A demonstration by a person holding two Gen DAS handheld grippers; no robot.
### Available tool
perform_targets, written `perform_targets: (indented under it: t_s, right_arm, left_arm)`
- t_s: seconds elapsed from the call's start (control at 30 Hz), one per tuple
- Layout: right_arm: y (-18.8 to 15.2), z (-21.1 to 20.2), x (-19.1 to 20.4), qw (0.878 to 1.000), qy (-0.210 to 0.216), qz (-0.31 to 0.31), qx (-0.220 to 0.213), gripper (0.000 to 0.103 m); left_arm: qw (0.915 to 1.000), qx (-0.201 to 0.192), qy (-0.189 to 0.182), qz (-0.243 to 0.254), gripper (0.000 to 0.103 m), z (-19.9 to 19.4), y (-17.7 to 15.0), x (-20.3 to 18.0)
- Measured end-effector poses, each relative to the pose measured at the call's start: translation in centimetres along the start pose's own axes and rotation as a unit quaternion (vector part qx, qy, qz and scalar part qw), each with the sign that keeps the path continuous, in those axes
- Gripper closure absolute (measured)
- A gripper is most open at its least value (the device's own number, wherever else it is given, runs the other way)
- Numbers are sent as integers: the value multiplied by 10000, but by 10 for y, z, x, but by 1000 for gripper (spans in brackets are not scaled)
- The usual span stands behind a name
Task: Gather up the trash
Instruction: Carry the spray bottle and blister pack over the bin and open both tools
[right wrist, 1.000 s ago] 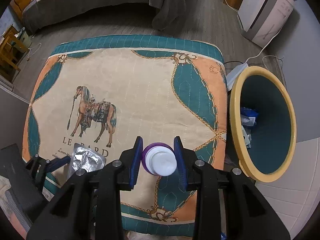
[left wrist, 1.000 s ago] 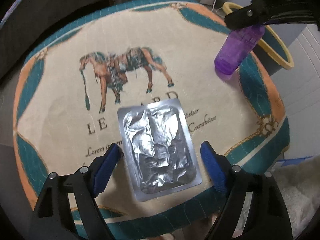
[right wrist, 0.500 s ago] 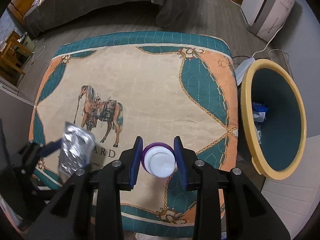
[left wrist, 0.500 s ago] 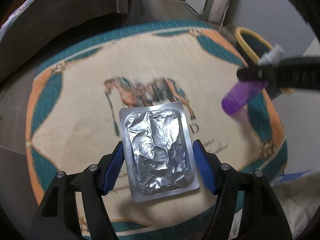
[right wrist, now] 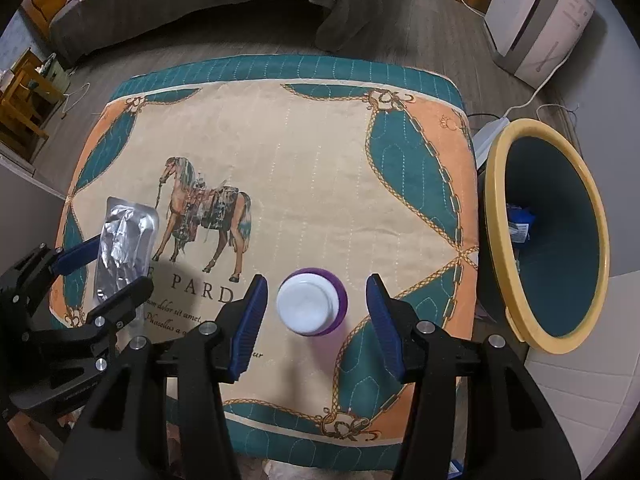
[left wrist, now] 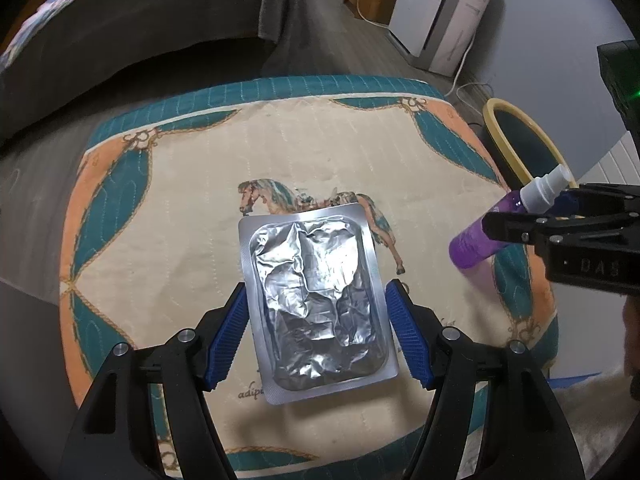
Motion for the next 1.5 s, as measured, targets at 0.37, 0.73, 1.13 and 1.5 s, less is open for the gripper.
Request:
perform_targets:
  t_s: [0.37, 0.73, 1.13, 1.5]
  right_arm:
    - [11, -17, -9, 9995, 57, 254, -158, 71]
    - [60, -51, -56, 9934, -2, 722, -894, 71]
    - [70, -62, -133, 9882, -155, 1057, -1096, 71]
    - [26, -57, -279, 9682, -824, 2159, -959, 71]
  left_arm:
    - [9994, -293, -110, 144, 34, -10, 20, -12]
    - [9951, -722, -211, 643, 34, -26, 63, -51]
    - [9860, -692, -458, 1445, 34, 7, 95, -116]
    - [9704, -554, -1210, 2015, 33, 55, 114, -224]
Point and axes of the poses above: each gripper's, at about its wrist camera, not at the fingertips, and z roughly the way its jaws point, x to its left, y to its top, the point moved 9 cm from there along z, roughly the way its jaws point, and after that the axes turned 15 degrees about -x, right-handed, at the moved point
